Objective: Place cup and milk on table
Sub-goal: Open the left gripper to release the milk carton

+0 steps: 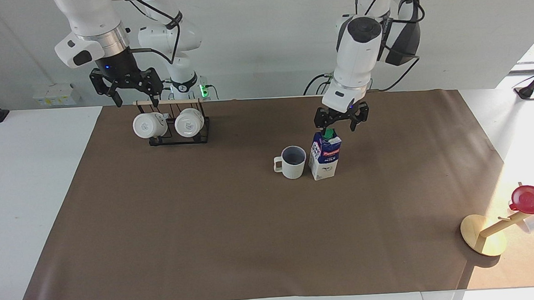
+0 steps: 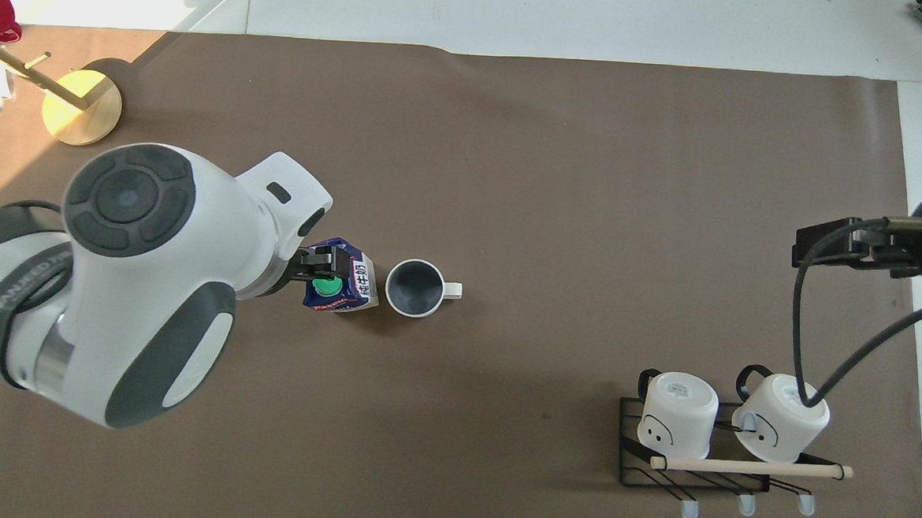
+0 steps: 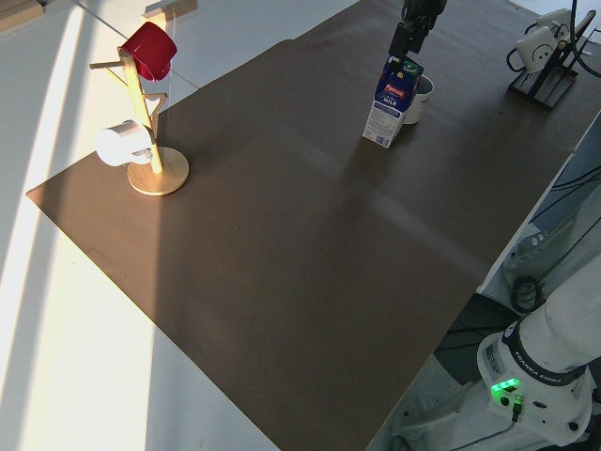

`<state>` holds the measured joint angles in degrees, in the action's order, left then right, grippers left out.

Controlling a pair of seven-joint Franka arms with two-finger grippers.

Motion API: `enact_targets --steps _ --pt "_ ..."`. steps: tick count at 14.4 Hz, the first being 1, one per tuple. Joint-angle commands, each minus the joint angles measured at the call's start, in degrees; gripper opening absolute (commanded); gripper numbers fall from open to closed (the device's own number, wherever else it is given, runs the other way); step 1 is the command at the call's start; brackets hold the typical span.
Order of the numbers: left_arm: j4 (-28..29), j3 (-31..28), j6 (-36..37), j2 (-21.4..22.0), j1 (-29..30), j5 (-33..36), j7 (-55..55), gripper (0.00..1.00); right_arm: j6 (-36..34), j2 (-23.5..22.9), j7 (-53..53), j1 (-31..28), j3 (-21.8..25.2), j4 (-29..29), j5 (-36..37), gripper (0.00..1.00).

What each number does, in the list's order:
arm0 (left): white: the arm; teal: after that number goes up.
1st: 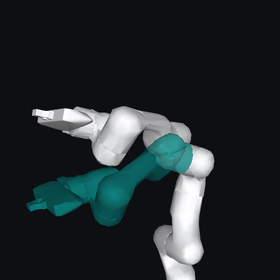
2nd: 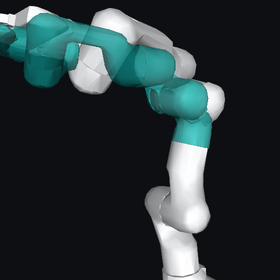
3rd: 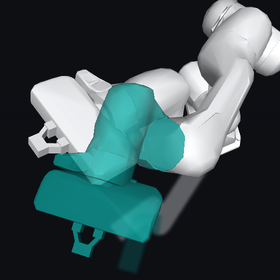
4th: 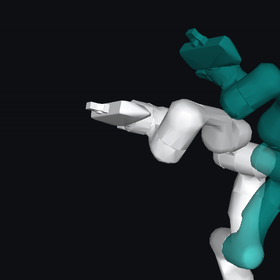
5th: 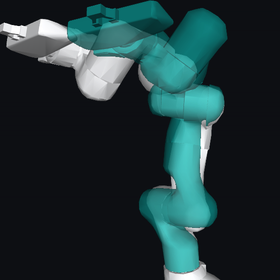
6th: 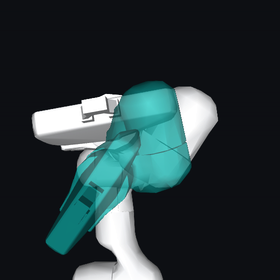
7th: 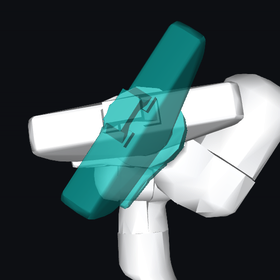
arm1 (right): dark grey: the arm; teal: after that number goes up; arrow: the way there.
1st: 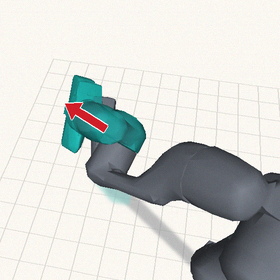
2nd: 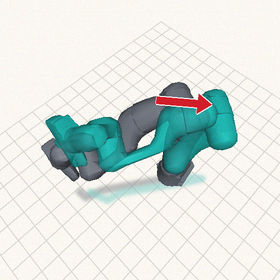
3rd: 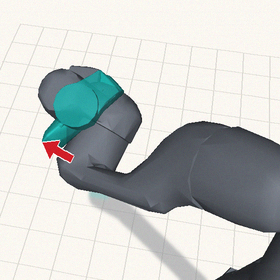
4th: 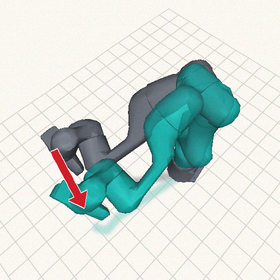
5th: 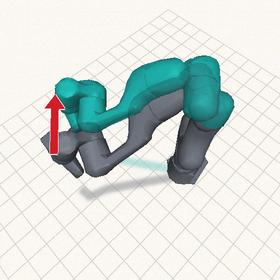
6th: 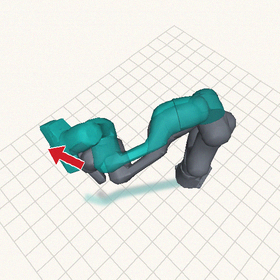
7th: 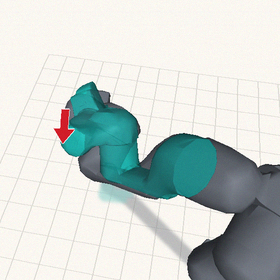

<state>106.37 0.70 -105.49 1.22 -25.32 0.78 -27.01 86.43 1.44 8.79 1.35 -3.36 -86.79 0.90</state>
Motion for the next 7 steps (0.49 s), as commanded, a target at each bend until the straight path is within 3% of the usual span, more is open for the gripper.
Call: enact_targets --steps 1,7 --pt "-2.47 -0.17 7.38 3.52 3.86 0.18 6.6 1.0 -0.12 1.37 -1.4 -0.91 -0.42 -1.45 -1.25 1.0" --pt "-4.94 -0.43 16.97 9.06 14.93 -0.34 19.78 1.0 -0.03 1.37 -1.4 -0.91 -0.42 -1.45 -1.25 1.0"
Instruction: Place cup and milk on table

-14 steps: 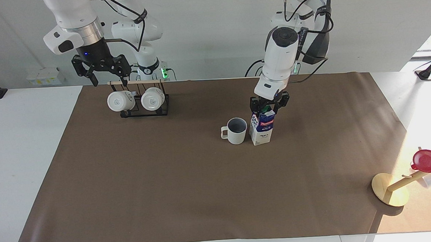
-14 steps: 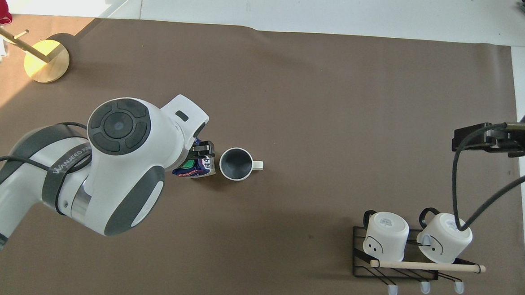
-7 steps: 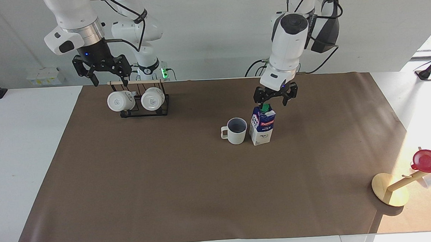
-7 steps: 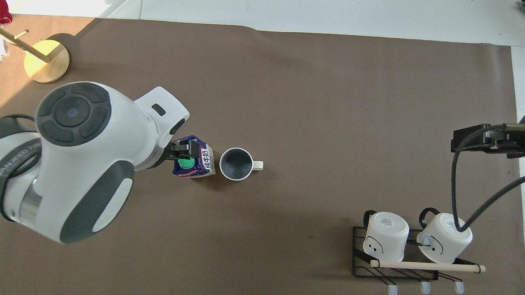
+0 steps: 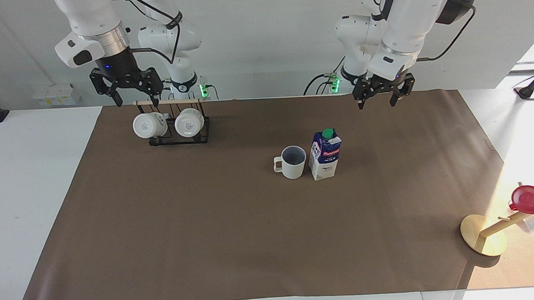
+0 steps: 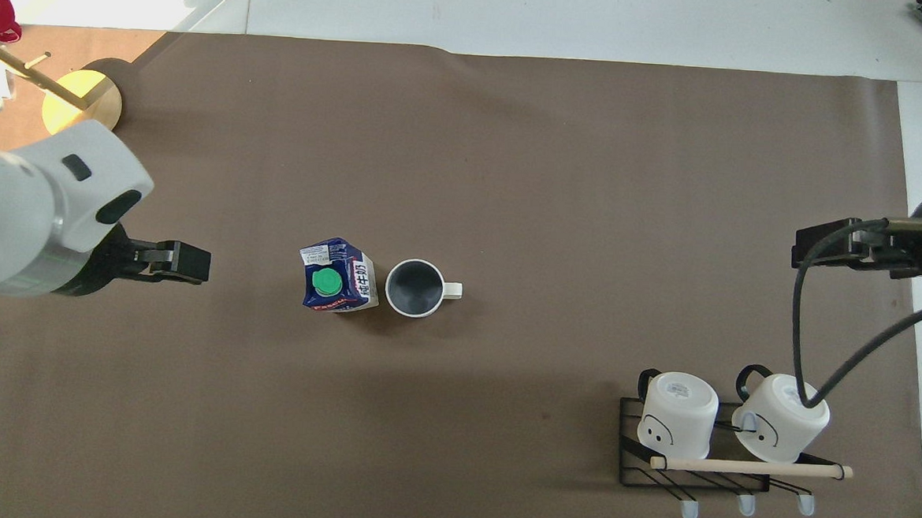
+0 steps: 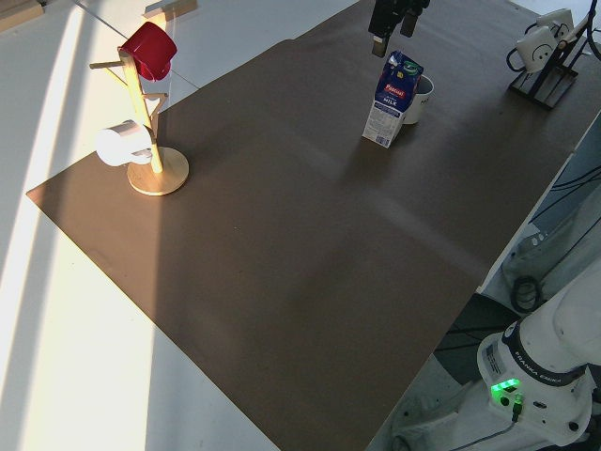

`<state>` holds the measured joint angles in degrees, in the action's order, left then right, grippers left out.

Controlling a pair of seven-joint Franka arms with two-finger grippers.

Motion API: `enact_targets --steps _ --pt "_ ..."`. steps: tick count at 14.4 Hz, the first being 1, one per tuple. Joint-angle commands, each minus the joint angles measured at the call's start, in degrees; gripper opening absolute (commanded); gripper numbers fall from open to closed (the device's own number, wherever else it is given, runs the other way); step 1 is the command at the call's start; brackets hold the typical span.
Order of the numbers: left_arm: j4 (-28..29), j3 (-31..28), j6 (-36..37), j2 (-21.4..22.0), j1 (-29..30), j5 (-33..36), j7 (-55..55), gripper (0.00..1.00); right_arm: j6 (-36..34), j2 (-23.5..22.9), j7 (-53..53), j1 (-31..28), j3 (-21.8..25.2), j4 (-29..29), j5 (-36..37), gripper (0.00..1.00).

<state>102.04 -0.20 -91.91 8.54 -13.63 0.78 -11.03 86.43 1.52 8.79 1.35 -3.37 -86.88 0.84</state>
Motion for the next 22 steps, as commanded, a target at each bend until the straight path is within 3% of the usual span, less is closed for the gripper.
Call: enact_targets --steps 1,5,22 --pt "-1.57 0.46 5.06 1.74 4.48 -0.25 5.48 1.0 -0.03 1.29 -1.4 -0.91 -0.41 -1.36 -1.1 1.0" --pt "-3.25 0.55 7.28 1.74 6.69 -0.34 5.85 1.0 -0.12 1.29 -1.4 -0.91 -0.41 -1.36 -1.1 1.0" --pt "-3.25 0.73 4.46 1.65 6.69 -3.15 6.37 1.0 -0.03 1.29 -1.23 -0.91 -0.41 -1.27 -1.19 1.0"
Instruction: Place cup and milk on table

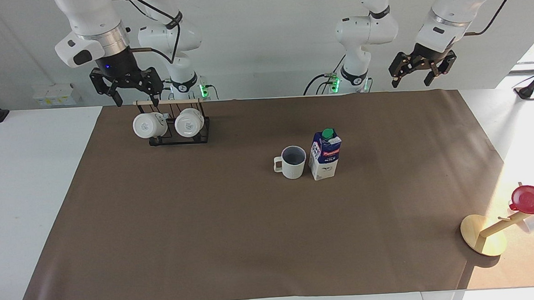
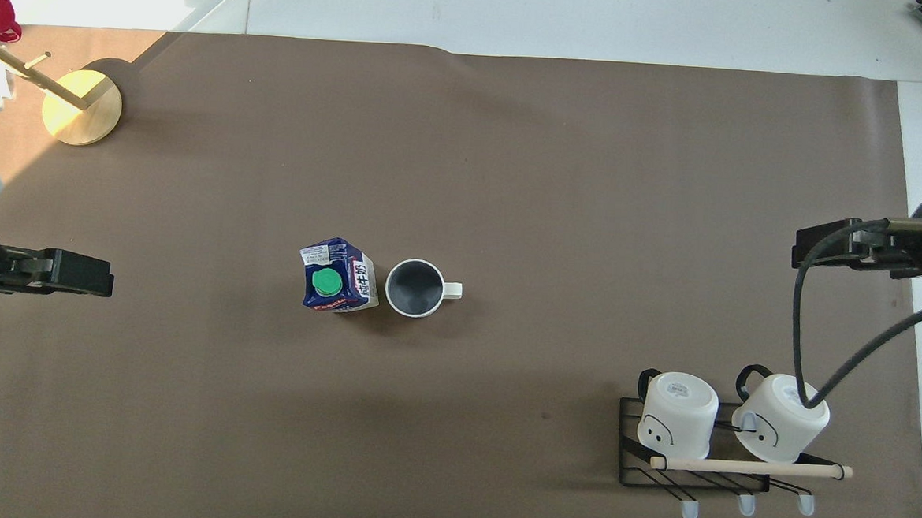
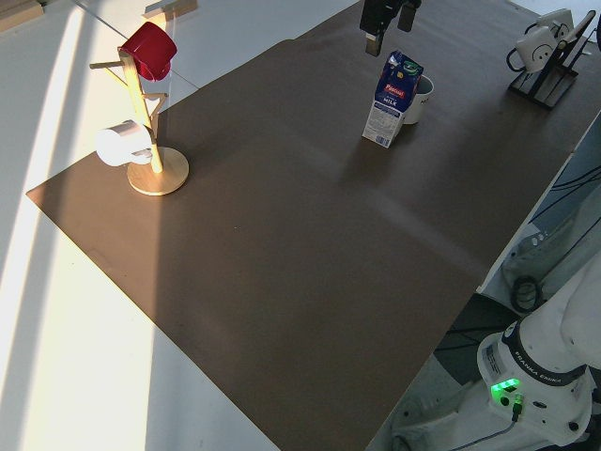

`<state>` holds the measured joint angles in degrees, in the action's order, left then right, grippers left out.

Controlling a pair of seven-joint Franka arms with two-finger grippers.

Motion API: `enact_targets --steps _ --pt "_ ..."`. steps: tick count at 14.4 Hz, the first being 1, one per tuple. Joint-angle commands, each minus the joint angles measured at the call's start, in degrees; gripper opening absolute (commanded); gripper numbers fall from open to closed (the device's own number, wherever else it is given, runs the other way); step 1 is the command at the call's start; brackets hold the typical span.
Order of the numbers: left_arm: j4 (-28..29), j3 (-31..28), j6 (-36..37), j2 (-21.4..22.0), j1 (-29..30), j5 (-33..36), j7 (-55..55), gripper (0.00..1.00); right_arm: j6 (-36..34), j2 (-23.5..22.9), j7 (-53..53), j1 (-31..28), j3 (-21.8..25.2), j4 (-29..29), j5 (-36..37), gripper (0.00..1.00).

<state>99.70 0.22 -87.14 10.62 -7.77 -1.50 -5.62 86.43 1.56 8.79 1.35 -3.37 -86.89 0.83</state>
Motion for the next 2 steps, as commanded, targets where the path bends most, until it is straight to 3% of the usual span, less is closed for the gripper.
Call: enact_targets --steps 1,2 --pt "-0.91 0.31 -0.31 -0.42 0.83 -0.88 0.96 1.0 -0.03 1.25 -1.23 -0.91 -0.41 -1.27 -1.18 1.0" --pt "-0.91 0.31 -0.31 -0.42 0.83 -0.88 0.96 1.0 -0.03 1.25 -1.23 -0.91 -0.41 -1.27 -1.18 1.0"
